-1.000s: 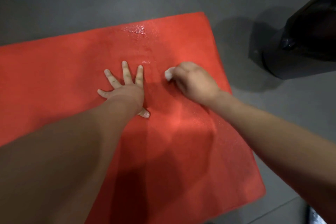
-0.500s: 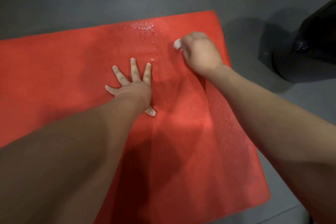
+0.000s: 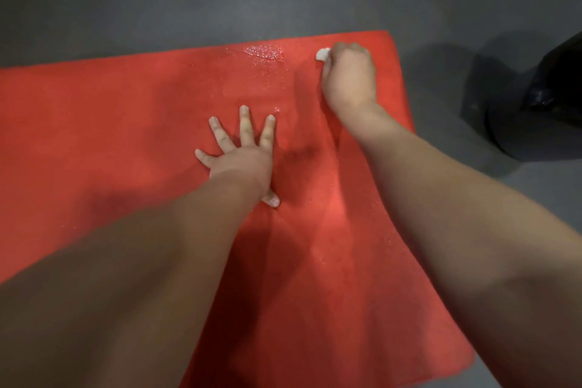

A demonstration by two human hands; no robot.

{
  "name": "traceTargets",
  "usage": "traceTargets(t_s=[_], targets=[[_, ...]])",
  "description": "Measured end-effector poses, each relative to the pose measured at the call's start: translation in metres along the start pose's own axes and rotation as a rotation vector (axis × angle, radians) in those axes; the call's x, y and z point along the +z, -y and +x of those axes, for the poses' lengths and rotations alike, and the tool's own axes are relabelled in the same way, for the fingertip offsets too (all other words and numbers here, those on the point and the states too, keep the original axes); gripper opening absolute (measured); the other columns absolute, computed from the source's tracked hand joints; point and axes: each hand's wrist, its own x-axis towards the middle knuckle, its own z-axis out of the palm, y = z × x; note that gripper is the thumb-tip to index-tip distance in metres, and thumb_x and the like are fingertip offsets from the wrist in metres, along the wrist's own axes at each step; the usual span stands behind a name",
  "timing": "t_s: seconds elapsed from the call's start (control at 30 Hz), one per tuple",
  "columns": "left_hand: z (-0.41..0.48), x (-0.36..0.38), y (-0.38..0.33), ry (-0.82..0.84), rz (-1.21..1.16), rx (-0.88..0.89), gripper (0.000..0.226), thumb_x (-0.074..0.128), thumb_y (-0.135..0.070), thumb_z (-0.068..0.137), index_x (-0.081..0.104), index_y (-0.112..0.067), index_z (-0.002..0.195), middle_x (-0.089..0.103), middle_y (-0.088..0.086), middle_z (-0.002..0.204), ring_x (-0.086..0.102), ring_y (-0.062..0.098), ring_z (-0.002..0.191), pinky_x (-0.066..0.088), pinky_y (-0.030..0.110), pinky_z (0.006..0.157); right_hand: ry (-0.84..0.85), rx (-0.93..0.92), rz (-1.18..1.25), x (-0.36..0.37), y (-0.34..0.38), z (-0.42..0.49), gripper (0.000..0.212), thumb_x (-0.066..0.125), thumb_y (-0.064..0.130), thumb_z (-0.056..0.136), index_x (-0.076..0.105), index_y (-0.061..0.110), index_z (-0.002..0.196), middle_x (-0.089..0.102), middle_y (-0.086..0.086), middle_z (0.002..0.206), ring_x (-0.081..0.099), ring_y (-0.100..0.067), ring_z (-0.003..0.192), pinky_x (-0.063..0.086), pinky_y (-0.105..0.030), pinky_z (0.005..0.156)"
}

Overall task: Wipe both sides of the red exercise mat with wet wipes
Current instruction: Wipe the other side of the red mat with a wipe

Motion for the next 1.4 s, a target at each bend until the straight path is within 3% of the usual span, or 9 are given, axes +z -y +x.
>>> traceTargets(t_s=[0.2, 0.4, 0.6, 0.73, 0.8, 1.0, 1.1, 1.23, 1.4], targets=[[0.001, 0.005, 0.003, -0.027, 0.008, 0.016, 0.157, 0.094, -0.049, 0.057, -0.034, -0.046, 0.148, -0.056, -0.003, 0.148, -0.039, 0.053, 0.139, 0.010, 0.083, 0.107, 0.199, -0.491, 0.274, 0.014, 0.041, -0.023, 0.031, 0.049, 0.017, 0.089, 0.075, 0.020, 0.104, 0.065, -0.012, 0.086, 0.061, -0.034, 0.087, 0.045, -0.036, 0.082], [0.001, 0.002, 0.002, -0.018, -0.009, 0.015, 0.158, 0.094, -0.047, 0.059, -0.037, -0.046, 0.145, -0.059, -0.003, 0.144, -0.042, 0.052, 0.137, 0.007, 0.083, 0.108, 0.045, 0.038, 0.019, 0.008, 0.020, 0.020, 0.030, 0.050, 0.014, 0.090, 0.075, 0.016, 0.107, 0.069, -0.016, 0.103, 0.062, -0.036, 0.102, 0.043, -0.034, 0.090], [0.002, 0.004, 0.003, -0.032, 0.018, 0.009, 0.155, 0.093, -0.051, 0.059, -0.036, -0.045, 0.146, -0.057, -0.003, 0.146, -0.040, 0.053, 0.138, 0.009, 0.082, 0.108, 0.237, -0.448, 0.270, 0.011, 0.068, -0.001, 0.032, 0.051, 0.012, 0.089, 0.077, 0.021, 0.106, 0.068, -0.016, 0.095, 0.062, -0.035, 0.092, 0.044, -0.033, 0.085], [0.002, 0.003, 0.001, -0.022, 0.022, -0.007, 0.156, 0.092, -0.053, 0.060, -0.040, -0.045, 0.143, -0.059, -0.002, 0.145, -0.040, 0.053, 0.137, 0.009, 0.081, 0.109, 0.097, -0.132, -0.042, 0.000, 0.033, 0.027, 0.033, 0.047, 0.014, 0.093, 0.073, 0.018, 0.113, 0.068, -0.016, 0.107, 0.059, -0.035, 0.103, 0.039, -0.034, 0.093], [0.002, 0.002, -0.001, -0.015, 0.021, -0.016, 0.157, 0.093, -0.052, 0.059, -0.040, -0.046, 0.143, -0.060, -0.003, 0.143, -0.041, 0.052, 0.137, 0.009, 0.081, 0.109, 0.072, -0.019, -0.017, 0.001, 0.038, 0.025, 0.032, 0.049, 0.011, 0.091, 0.074, 0.014, 0.110, 0.069, -0.017, 0.106, 0.060, -0.035, 0.104, 0.038, -0.034, 0.093], [0.001, 0.001, -0.001, -0.008, 0.013, -0.019, 0.155, 0.093, -0.051, 0.059, -0.037, -0.048, 0.144, -0.060, -0.005, 0.143, -0.041, 0.051, 0.138, 0.009, 0.081, 0.109, 0.302, -0.450, 0.218, 0.008, 0.077, 0.012, 0.035, 0.050, 0.015, 0.086, 0.076, 0.021, 0.109, 0.074, -0.013, 0.103, 0.066, -0.031, 0.098, 0.045, -0.030, 0.089], [0.000, 0.001, 0.001, -0.008, 0.014, -0.006, 0.155, 0.092, -0.051, 0.061, -0.038, -0.047, 0.144, -0.059, -0.005, 0.144, -0.042, 0.051, 0.138, 0.008, 0.081, 0.110, 0.256, -0.390, 0.094, 0.002, 0.042, 0.033, 0.036, 0.048, 0.016, 0.085, 0.077, 0.016, 0.106, 0.073, -0.019, 0.099, 0.066, -0.035, 0.096, 0.047, -0.034, 0.087], [0.002, 0.001, 0.001, 0.004, 0.015, -0.012, 0.156, 0.093, -0.049, 0.062, -0.041, -0.047, 0.142, -0.062, -0.004, 0.140, -0.044, 0.051, 0.135, 0.006, 0.081, 0.109, 0.091, -0.033, 0.061, 0.000, -0.004, 0.036, 0.034, 0.050, 0.011, 0.086, 0.076, 0.015, 0.107, 0.069, -0.020, 0.097, 0.062, -0.039, 0.094, 0.043, -0.034, 0.084], [0.001, 0.001, 0.000, -0.004, 0.040, -0.020, 0.155, 0.092, -0.052, 0.061, -0.040, -0.047, 0.143, -0.061, -0.004, 0.142, -0.042, 0.051, 0.137, 0.009, 0.081, 0.109, 0.193, -0.354, 0.299, 0.002, 0.032, -0.027, 0.032, 0.055, 0.008, 0.085, 0.077, 0.020, 0.105, 0.066, -0.015, 0.085, 0.062, -0.036, 0.082, 0.042, -0.034, 0.077]])
